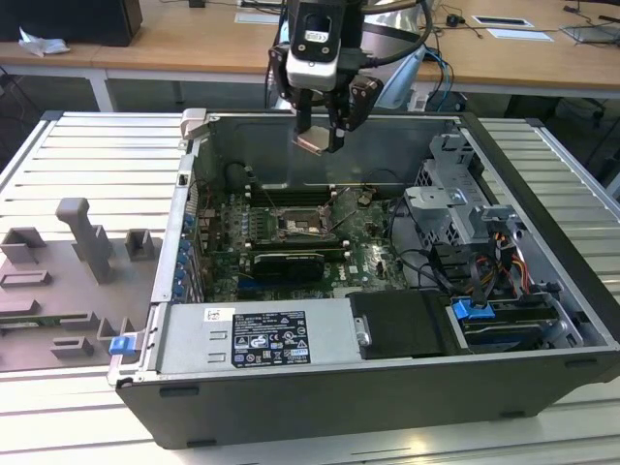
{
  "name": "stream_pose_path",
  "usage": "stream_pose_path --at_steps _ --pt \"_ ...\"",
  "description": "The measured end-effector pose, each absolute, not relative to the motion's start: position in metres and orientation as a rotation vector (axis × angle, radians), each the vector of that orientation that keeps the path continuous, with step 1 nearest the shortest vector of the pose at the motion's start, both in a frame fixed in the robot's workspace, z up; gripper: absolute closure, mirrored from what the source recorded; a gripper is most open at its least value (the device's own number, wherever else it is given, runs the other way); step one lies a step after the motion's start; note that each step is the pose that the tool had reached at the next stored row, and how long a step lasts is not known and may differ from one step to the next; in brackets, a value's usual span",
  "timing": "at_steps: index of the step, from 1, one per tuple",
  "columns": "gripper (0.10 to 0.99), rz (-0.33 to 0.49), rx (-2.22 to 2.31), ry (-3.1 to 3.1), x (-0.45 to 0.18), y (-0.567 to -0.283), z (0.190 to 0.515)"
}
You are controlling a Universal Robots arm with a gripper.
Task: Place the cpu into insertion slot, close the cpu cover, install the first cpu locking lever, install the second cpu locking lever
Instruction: 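Place the cpu into insertion slot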
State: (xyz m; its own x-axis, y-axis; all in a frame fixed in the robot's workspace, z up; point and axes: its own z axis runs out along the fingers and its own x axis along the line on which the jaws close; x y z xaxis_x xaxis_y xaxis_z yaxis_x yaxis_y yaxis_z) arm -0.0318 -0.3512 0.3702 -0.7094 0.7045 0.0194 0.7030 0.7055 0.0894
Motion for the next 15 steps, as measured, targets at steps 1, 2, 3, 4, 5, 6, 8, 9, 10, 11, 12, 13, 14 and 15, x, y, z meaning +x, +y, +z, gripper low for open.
stream_pose_path --at_steps 1,2,3,4,5,6,8,9,10,11,12,13,14,15 --pt "0.545 0.141 1.197 2.883 -0.0318 -0.3512 0.3702" --pt "0.545 0.141 1.203 2.881 -0.0318 -0.3512 0.3702" --pt "0.545 0.141 1.210 2.878 -0.0318 -0.3512 0.3702" --pt "0.545 0.140 1.215 2.875 -0.0318 -0.3512 0.3702" --pt "0.545 0.140 1.225 2.871 -0.0318 -0.3512 0.3702" --pt "0.545 0.140 1.230 2.868 -0.0318 -0.3512 0.3701" --pt "0.545 0.140 1.242 2.863 -0.0318 -0.3512 0.3701" --pt "0.545 0.140 1.251 2.859 -0.0318 -0.3512 0.3701" --pt "0.545 0.140 1.259 2.855 -0.0318 -0.3512 0.3701" --pt "0.545 0.140 1.269 2.850 -0.0318 -0.3512 0.3701" --pt "0.545 0.140 1.277 2.846 -0.0318 -0.3512 0.3700" --pt "0.545 0.140 1.283 2.843 -0.0318 -0.3512 0.3700" --pt "0.545 0.140 1.288 2.841 -0.0318 -0.3512 0.3700" --pt "0.545 0.140 1.293 2.838 -0.0318 -0.3512 0.3700"
